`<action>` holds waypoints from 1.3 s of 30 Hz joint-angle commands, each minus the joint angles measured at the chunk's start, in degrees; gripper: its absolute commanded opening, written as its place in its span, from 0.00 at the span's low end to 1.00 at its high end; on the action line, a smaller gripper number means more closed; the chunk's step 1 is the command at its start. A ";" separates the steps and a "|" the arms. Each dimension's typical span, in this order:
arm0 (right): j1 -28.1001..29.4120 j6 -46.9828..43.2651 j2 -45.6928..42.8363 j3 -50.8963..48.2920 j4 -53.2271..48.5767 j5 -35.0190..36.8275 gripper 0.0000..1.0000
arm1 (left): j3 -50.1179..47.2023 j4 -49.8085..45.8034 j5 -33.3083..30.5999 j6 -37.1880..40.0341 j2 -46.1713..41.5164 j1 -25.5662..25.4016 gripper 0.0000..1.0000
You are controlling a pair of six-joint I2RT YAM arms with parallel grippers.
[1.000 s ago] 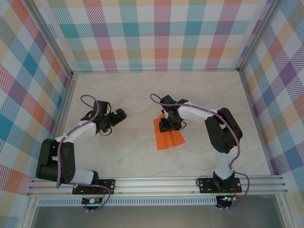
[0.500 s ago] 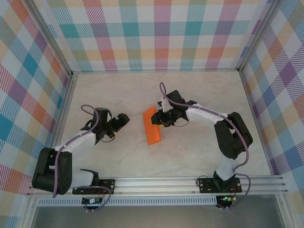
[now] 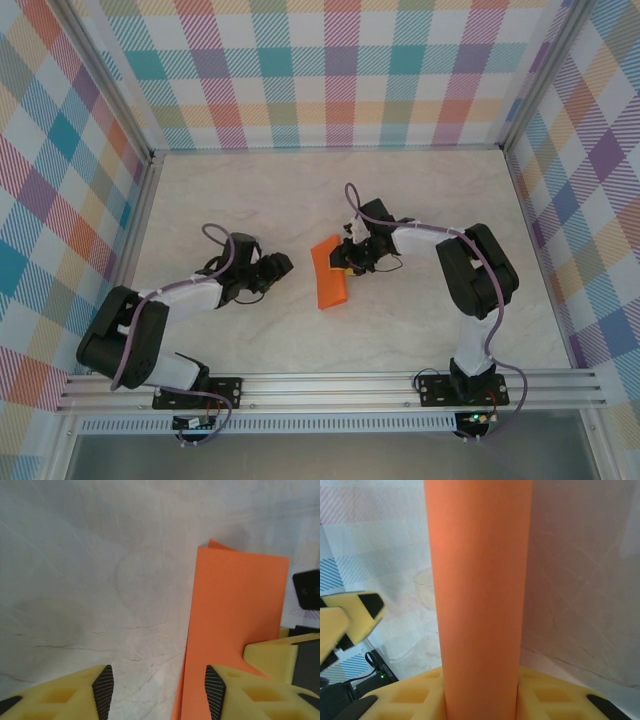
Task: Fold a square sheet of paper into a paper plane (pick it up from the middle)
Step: Hold the square sheet of paper at the center of the table.
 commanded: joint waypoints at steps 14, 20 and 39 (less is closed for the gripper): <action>-0.53 -0.63 2.66 -1.45 0.37 3.10 0.30 | 12.14 7.45 -2.06 -2.32 17.56 -11.46 0.12; -0.53 -0.65 2.49 -1.37 -0.07 3.02 0.31 | 14.58 2.31 -3.51 -0.65 20.53 -12.16 0.06; 0.13 -3.28 -6.57 1.40 -14.07 17.22 0.62 | 21.22 -13.37 -6.24 2.86 24.38 -13.56 0.00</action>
